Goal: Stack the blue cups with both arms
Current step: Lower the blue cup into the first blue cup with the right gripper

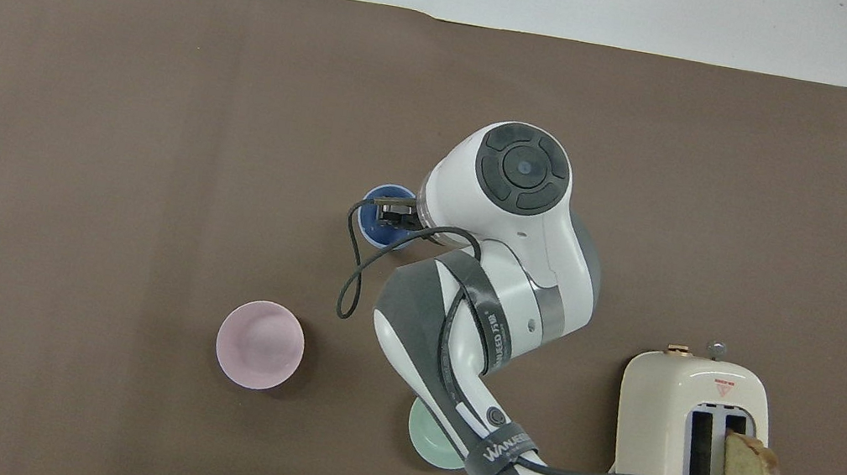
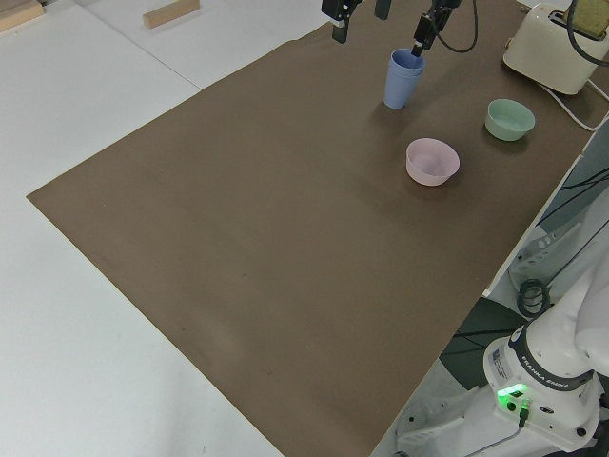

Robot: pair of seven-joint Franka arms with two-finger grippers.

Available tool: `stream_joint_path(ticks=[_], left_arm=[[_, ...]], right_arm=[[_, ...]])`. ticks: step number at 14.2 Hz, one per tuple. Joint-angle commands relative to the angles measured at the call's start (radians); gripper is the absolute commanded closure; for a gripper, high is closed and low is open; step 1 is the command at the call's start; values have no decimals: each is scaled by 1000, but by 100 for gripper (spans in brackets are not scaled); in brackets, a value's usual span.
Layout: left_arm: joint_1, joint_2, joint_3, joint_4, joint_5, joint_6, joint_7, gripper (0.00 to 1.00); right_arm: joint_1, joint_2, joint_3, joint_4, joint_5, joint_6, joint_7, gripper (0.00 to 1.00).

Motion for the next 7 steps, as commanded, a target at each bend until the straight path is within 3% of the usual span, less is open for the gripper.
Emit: stream_joint_path(ticks=[1,4,7], left_arm=[[10,-16,-4,-17,-9,8,-6,0],[10,-16,-3,-17,-9,8,-6,0],[10,-16,-4,-17,-9,8,-6,0]], right_arm=[[-14,-2,1,5,-10,-1,9,0],[-43,-30,-7,14,-62,-38,3,0],[-106,-62,-7,63,-97,-165,-59,0]])
